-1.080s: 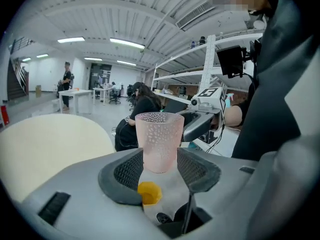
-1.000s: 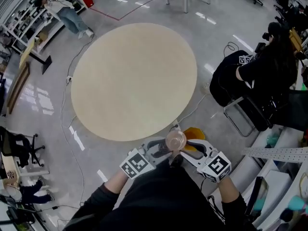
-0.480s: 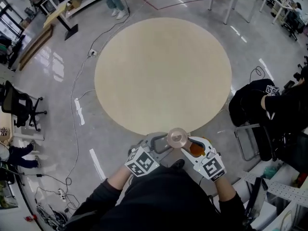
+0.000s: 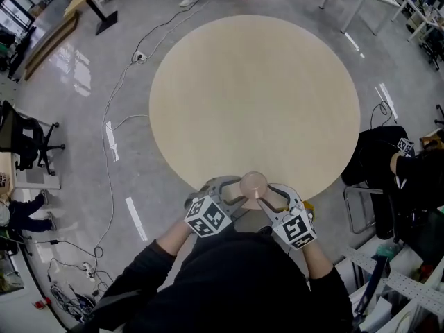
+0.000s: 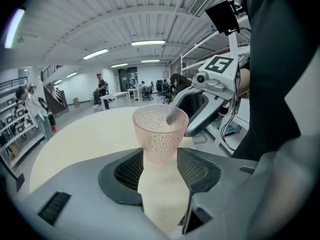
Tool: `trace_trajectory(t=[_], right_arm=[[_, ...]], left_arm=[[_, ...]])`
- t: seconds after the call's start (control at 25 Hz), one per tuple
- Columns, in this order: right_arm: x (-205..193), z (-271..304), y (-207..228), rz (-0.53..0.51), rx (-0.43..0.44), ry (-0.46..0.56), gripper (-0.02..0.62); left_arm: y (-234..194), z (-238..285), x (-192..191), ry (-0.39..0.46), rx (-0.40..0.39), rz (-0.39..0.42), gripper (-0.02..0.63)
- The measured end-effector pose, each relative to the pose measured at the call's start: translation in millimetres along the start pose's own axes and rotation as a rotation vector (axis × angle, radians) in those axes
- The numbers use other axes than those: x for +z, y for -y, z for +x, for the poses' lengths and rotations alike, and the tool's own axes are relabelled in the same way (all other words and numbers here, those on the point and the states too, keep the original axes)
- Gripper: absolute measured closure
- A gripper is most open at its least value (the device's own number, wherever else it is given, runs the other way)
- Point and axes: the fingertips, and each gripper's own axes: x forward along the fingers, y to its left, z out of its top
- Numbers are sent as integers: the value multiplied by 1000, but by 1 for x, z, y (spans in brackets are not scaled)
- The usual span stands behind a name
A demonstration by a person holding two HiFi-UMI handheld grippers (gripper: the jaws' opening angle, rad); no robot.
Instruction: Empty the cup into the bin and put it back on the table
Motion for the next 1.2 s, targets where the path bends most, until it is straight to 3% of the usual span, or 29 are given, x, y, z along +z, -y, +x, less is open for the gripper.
trace_trajectory(t=[0.36,0.88,1.2], right_arm=[[-19,86,29,78,-46,-114,425],[-39,130,23,133,-46,-223,425],[-50,132,25,188,-112,-221,425]], left_arm=[[-69,29,-54,-113,-55,73,390],[-84,40,-98,-197,-141,8,390],[-90,44,-104,-173,-121,-50,390]])
